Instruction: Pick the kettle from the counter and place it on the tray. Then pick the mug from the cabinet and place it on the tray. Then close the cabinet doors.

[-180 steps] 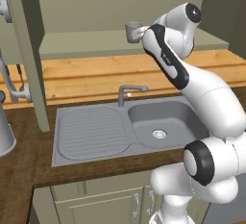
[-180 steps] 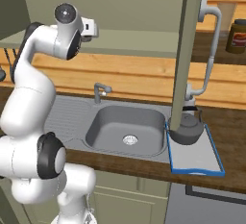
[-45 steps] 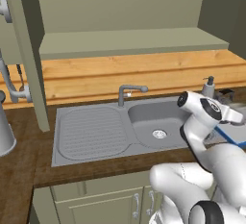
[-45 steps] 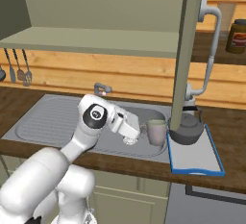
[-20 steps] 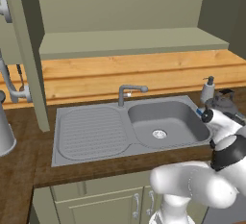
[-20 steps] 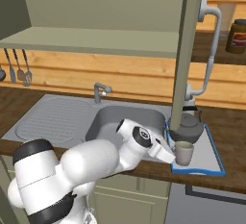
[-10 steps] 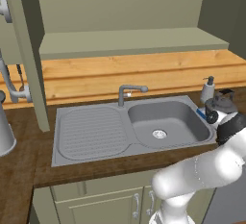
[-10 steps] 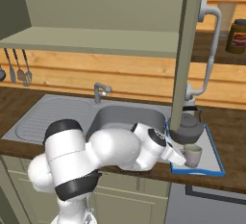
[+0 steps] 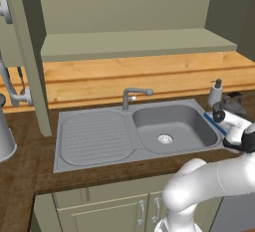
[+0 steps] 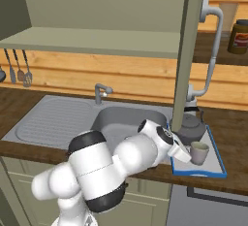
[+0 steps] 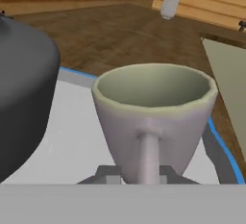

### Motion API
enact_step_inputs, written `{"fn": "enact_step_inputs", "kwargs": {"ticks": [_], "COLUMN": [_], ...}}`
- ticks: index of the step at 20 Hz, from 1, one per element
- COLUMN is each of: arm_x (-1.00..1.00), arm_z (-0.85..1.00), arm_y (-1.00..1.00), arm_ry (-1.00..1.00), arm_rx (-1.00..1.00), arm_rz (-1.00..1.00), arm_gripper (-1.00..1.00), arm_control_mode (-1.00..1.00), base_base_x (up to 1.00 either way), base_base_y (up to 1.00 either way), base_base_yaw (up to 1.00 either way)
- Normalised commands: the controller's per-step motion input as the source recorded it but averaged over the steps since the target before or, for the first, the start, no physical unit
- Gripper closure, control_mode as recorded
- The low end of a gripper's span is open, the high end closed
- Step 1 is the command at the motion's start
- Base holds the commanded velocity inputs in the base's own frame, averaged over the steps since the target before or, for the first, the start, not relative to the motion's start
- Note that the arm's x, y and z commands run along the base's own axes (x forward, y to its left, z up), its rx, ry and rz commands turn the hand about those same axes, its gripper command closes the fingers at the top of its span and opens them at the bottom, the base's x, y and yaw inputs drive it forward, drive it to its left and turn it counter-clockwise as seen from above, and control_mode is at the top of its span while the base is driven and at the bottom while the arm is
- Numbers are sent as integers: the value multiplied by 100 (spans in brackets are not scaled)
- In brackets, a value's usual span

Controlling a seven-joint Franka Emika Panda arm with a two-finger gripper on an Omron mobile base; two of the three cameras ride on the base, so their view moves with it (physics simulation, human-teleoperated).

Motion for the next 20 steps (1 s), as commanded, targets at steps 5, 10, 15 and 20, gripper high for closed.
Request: {"fn": "enact_step_inputs", "kwargs": {"ticks": [5,10,15,20], "arm_x": [0,-15,-19,-5], "arm_z": [-12,0,0,2], "arm_y": [1,0,4,22], "arm_ry": [-3,0,0,-1], "arm_rx": [1,0,0,1], "arm_rz": [0,0,0,0], "arm_gripper": [-100,-100,-100,-100], "arm_control_mode": [-100,-100,-100,-100], "base_base_x": [0,0,0,0], "base_base_y": [0,0,0,0], "base_base_yaw": [0,0,0,0]}}
